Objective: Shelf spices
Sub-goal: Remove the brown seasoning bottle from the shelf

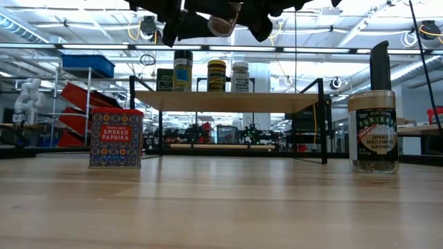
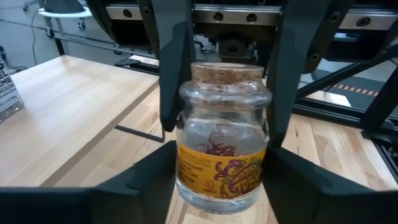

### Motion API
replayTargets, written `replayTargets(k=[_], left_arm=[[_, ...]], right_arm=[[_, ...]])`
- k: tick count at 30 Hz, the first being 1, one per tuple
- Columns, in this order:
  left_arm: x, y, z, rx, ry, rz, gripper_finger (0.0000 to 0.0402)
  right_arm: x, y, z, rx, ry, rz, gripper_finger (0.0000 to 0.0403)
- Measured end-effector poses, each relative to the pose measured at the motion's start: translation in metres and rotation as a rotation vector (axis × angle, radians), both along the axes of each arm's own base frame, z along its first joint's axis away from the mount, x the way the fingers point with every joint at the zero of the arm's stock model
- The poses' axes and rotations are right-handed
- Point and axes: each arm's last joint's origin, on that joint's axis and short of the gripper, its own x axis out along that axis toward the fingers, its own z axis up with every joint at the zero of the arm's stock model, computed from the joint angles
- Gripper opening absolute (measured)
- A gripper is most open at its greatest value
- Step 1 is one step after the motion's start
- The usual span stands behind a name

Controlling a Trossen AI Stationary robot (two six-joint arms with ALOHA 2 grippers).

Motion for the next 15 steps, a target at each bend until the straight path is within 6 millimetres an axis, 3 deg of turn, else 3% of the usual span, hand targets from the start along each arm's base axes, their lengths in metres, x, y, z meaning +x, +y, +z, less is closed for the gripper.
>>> replayTargets(k=[4, 15], left_arm=[[0.0001, -0.0002, -0.0002, -0.001, 0.003, -0.014, 0.0194], [-0.0004, -0.0044, -0.0003, -0.019, 0.003, -0.055, 0.0206]], right_arm=[[-0.0002, 0.0003, -0.0004, 0.003, 0.004, 0.004, 0.0174], [-0.0014, 0.0017, 0.0005, 0.003, 0.006, 0.026, 0.0207]])
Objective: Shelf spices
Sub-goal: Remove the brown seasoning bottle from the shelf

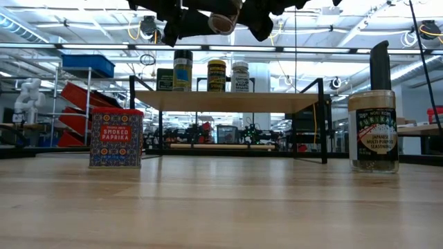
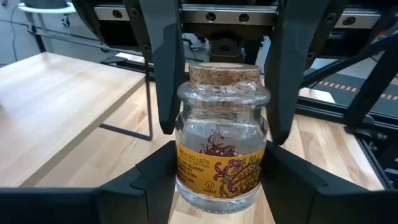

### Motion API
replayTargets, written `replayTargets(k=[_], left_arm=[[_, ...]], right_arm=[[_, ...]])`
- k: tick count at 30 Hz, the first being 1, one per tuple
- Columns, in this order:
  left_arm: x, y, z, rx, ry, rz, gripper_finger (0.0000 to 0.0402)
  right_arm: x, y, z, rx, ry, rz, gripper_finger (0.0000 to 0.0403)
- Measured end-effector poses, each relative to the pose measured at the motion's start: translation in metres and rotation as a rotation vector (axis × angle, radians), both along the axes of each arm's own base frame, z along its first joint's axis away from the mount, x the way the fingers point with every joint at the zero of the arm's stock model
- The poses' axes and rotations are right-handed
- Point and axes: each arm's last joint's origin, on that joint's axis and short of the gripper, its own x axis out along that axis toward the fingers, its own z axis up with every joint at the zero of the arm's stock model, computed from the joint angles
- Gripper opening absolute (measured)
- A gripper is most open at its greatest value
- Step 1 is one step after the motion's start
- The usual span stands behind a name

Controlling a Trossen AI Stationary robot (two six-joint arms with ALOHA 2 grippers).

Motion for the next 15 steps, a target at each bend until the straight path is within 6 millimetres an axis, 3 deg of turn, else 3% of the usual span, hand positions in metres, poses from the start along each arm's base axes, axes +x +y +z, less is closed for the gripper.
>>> replayTargets(k=[15], left_arm=[[-0.006, -0.017, 0.002, -0.014, -0.001, -0.067, 0.0209]], right_arm=[[-0.032, -0.002, 0.040, -0.031, -0.120, -0.005, 0.0281]])
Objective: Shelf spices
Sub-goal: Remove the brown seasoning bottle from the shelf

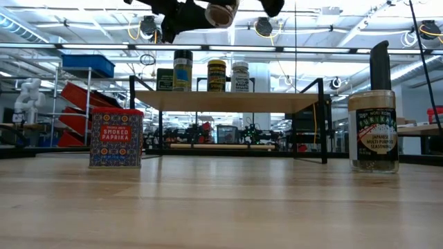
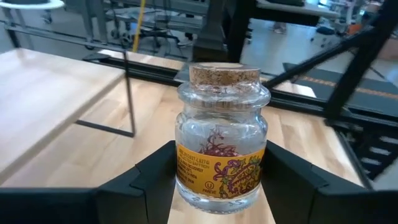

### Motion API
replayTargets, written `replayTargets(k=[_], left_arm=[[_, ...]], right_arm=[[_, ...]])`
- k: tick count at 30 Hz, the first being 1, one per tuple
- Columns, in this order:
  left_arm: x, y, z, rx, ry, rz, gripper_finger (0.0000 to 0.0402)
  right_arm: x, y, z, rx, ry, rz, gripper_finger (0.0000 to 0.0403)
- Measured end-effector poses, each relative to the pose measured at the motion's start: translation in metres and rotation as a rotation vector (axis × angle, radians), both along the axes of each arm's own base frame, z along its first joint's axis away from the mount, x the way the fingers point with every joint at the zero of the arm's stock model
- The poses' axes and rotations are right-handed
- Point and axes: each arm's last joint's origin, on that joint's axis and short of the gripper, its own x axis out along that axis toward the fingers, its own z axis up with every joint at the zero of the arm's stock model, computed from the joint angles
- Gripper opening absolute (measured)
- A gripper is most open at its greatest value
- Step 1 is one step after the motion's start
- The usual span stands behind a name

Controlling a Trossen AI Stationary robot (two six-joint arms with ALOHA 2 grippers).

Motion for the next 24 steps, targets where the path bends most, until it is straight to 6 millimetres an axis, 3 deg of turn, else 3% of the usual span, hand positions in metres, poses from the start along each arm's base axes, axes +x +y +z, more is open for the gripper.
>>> replayTargets(k=[12, 24], left_arm=[[-0.048, -0.038, 0.016, -0.053, 0.092, -0.055, 0.0209], [-0.094, -0.077, -0.014, -0.066, 0.252, 0.135, 0.0209]], right_arm=[[-0.035, 0.013, 0.026, -0.015, -0.048, 0.056, 0.0282], [-0.035, 0.019, 0.025, -0.008, -0.044, 0.078, 0.0281]])
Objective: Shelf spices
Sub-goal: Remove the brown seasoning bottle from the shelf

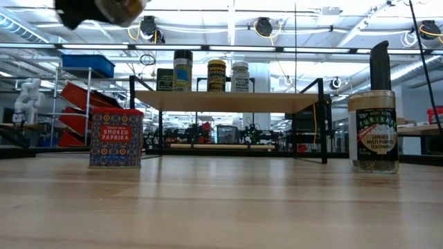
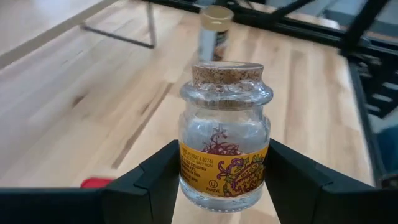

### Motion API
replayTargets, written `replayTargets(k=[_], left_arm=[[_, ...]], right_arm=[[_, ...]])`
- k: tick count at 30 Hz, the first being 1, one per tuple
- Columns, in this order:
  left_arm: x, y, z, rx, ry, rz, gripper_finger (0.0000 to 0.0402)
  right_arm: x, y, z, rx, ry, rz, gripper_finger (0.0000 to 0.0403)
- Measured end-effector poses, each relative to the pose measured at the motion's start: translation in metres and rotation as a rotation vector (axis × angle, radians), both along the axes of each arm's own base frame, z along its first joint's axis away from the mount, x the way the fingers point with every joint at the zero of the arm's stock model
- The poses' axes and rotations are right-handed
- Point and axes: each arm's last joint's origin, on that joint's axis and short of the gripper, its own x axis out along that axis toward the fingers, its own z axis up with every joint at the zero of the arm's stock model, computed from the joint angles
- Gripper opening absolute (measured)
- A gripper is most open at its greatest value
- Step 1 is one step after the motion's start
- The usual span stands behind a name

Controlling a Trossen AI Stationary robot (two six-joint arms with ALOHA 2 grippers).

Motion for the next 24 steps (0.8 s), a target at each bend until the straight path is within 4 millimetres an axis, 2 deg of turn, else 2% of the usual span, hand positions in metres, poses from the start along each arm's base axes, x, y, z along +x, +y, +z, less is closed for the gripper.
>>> replayTargets(k=[6, 12, 20, 24], left_arm=[[-0.014, -0.027, -0.023, -0.005, -0.035, 0.085, 0.0209], [-0.016, -0.047, -0.058, 0.055, -0.023, 0.115, 0.0209], [-0.010, -0.052, -0.107, 0.090, 0.027, 0.218, 0.0209], [-0.006, -0.050, -0.126, 0.082, 0.037, 0.270, 0.0209]], right_arm=[[0.000, 0.000, 0.000, 0.003, 0.002, -0.001, 0.0281], [0.003, 0.000, -0.003, 0.003, 0.011, 0.000, 0.0281], [0.010, 0.009, -0.011, 0.013, 0.047, 0.030, 0.0281], [0.012, 0.014, -0.014, 0.012, 0.060, 0.045, 0.0281]])
